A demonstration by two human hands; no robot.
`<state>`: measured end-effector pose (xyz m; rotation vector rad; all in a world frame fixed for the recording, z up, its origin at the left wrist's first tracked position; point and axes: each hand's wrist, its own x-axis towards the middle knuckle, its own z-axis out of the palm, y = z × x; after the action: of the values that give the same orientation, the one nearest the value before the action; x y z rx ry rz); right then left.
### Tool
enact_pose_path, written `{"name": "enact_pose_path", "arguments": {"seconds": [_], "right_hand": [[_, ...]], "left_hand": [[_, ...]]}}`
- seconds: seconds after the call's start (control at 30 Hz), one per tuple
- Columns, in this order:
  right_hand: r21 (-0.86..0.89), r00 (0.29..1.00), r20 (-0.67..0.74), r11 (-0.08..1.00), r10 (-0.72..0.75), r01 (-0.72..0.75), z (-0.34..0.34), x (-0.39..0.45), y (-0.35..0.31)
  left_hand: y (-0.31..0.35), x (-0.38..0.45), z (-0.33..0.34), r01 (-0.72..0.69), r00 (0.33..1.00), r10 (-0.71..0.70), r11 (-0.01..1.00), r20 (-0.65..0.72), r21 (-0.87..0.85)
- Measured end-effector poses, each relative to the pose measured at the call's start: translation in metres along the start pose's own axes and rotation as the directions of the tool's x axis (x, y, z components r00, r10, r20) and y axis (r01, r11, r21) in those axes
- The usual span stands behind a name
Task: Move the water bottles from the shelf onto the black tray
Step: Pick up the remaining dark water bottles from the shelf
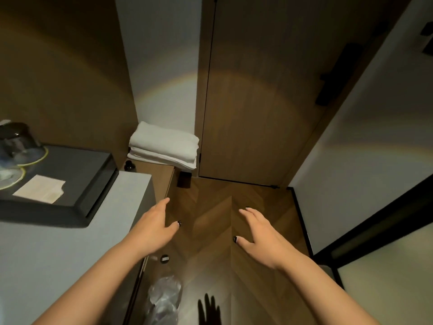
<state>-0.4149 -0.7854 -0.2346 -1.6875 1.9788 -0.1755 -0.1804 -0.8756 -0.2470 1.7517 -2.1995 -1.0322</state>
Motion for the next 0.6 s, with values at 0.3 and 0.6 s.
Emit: {"name": "enact_pose_path", "arguments": {"seconds": [0.3, 0.6], "right_hand": [[0.045, 0.991, 0.121, 0.998, -0.049, 0.044, -0.035, 0.134, 0.043], [0.032, 0.923, 0.31, 0.973, -0.226, 0.228, -0.104, 0.29, 0.06]], "left_hand": [[0.023, 0.106, -0.013, 0.13, 0.989, -0.133, 0.99, -0.069, -0.045], [0.052, 0.215, -0.029, 0.32, 0.902, -0.37, 0.919, -0.225, -0.229]]}}
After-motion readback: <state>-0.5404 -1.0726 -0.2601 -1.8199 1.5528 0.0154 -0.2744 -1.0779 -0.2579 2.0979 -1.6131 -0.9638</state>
